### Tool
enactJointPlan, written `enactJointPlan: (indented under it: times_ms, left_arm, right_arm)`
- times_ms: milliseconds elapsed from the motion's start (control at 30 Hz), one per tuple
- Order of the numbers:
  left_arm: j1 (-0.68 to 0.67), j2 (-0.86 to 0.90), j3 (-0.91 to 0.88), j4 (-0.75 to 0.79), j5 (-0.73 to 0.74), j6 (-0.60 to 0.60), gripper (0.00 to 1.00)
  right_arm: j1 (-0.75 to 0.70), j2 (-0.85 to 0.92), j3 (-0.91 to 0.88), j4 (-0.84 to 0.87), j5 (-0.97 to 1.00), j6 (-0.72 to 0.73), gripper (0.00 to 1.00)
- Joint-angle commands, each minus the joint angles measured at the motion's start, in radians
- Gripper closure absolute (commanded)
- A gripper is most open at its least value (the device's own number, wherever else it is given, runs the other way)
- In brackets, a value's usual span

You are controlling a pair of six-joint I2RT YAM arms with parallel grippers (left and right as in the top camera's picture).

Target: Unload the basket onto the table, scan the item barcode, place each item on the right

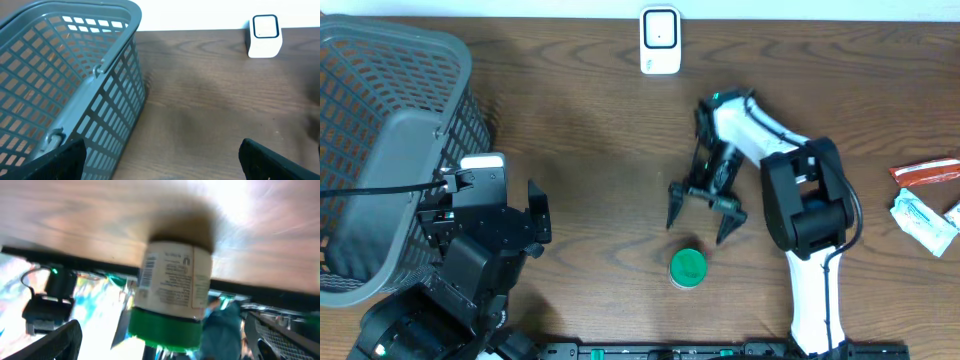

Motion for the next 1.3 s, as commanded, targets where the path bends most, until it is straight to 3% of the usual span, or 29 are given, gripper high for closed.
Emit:
enactJointPlan:
  times_ms: [0,167,400,533,833,967,1067,1267]
  left_arm:
    - [0.003,-0.003,0.006,-0.002,-0.012,-0.005,0.02]
    - [0.003,-0.003,0.006,-0.002,-0.012,-0.005,0.02]
    - [0.003,-0.003,0.006,-0.002,-0.012,-0.004,0.02]
    - [0.003,-0.003,0.006,-0.002,-0.012,-0.004,0.02]
    - [0.003,-0.003,0.006,-0.002,-0.012,-0.005,0.02]
    - [0.003,-0.003,0.006,-0.002,-0.012,-0.005,0.02]
    - [0.003,-0.003,0.006,-0.002,-0.012,-0.005,0.02]
    - [0.003,-0.003,0.006,-0.002,-0.012,-0.005,0.02]
  right_arm:
    - [-0.01,0.004,0.172,-0.006,0.104,0.028,0.01]
    - [0.006,-0.002,0.365,-0.006,0.135,0.07,0.01]
    - [0.066,-0.092,0.385,0.054,0.401,0.439,0.01]
    - [0.087,-0.211,0.385,0.096,0.468,0.478,0.01]
    - [0.12,-0.596,0.36,-0.002,0.782,0.51,0.01]
    - [0.164,-0.737,0.198,0.035,0.822,0.554,0.01]
    - [0.215,-0.845,-0.068,0.181,0.845,0.619,0.01]
    - [0.277,-0.895,-0.428,0.482,0.561,0.706,0.01]
